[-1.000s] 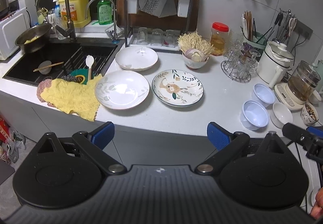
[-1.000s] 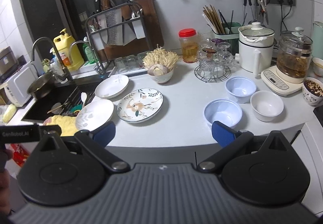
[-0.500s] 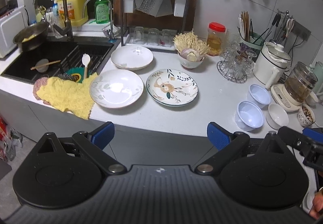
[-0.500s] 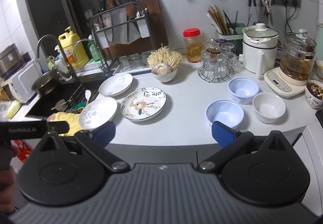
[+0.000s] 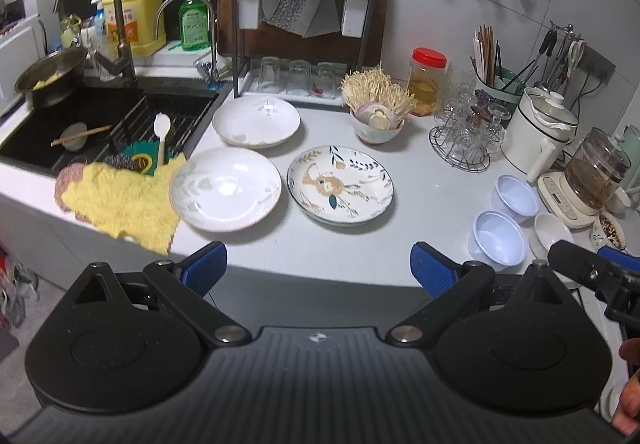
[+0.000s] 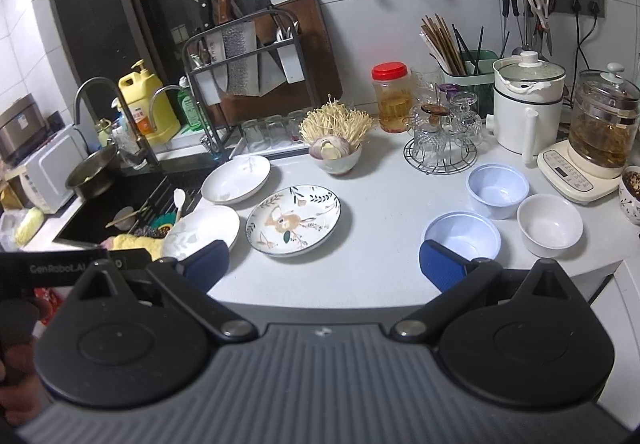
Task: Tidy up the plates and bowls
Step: 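Move both grippers toward the rim of the white leaf-pattern plate, then close both grippers on the plate rim and tilt it up, then carry the white plate over the rabbit-print plate and lower it, then open both grippers and lift away from the stacked plates, then move both grippers toward the white deep plate by the dish rack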
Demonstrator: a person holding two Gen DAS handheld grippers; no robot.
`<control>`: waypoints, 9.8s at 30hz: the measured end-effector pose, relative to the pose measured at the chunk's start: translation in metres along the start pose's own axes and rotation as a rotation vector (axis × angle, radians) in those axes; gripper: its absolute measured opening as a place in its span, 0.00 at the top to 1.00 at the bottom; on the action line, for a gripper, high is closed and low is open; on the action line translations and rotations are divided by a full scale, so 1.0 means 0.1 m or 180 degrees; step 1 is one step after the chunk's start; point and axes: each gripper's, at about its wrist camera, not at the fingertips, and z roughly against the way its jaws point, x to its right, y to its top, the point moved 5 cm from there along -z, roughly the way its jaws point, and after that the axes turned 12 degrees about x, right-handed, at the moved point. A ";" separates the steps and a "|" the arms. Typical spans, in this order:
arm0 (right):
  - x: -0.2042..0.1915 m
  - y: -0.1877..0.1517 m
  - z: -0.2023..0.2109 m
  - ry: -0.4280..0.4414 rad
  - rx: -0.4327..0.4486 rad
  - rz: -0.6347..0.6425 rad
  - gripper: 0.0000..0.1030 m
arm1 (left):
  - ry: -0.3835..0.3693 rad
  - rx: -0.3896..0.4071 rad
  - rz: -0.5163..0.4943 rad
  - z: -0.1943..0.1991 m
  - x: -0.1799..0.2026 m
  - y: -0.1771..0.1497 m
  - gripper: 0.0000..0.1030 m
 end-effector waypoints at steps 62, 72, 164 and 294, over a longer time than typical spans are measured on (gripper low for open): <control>-1.54 -0.90 -3.03 -0.0248 -0.1057 -0.0642 0.56 | -0.0451 -0.0794 -0.0077 -3.39 -2.55 0.36 0.23; -1.54 -1.15 -3.24 -0.0192 -0.1184 -0.0673 0.73 | -0.0487 -0.0954 -0.0100 -3.70 -2.58 0.13 0.63; 0.12 -0.63 -3.29 -0.0846 -0.0854 -0.0623 0.77 | -0.0975 -0.1595 -0.0422 -4.18 -0.56 0.40 0.77; -1.11 0.04 -1.38 0.0064 -0.0126 -0.0106 0.76 | -0.0844 -0.0612 0.0065 -1.61 -1.17 0.67 0.65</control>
